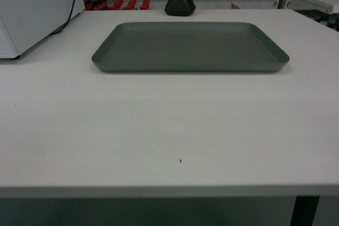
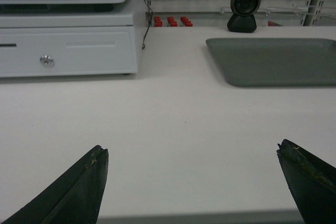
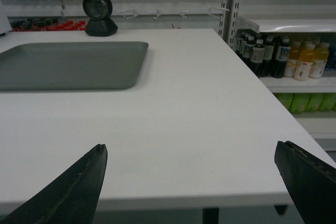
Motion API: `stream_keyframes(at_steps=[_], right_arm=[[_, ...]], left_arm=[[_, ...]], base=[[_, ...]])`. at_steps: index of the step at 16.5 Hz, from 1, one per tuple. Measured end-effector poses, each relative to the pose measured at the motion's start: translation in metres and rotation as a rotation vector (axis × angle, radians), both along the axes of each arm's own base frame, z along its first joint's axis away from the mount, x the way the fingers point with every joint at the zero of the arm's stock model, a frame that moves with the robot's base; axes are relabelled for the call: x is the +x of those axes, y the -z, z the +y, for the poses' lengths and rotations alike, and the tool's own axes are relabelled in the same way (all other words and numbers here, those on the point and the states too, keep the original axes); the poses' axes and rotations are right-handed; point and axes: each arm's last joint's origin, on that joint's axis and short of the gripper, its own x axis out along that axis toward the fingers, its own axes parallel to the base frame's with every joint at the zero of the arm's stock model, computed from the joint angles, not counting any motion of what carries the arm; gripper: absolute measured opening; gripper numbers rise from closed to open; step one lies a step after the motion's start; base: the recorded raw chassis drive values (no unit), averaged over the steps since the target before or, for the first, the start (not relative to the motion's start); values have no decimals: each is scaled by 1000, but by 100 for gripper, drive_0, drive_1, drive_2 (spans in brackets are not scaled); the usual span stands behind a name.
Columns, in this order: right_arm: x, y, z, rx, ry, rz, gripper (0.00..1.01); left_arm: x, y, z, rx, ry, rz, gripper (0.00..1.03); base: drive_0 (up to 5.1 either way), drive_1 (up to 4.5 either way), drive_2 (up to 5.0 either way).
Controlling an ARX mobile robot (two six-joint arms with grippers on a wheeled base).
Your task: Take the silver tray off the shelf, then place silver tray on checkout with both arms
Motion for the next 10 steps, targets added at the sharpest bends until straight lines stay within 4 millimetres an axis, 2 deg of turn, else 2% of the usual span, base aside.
stream_keyframes(at_steps=[10], right_arm=[[0, -1, 0, 0, 0, -15, 98]], left_arm=[[0, -1, 0, 0, 0, -9, 98]], base=[[-2, -409, 404]])
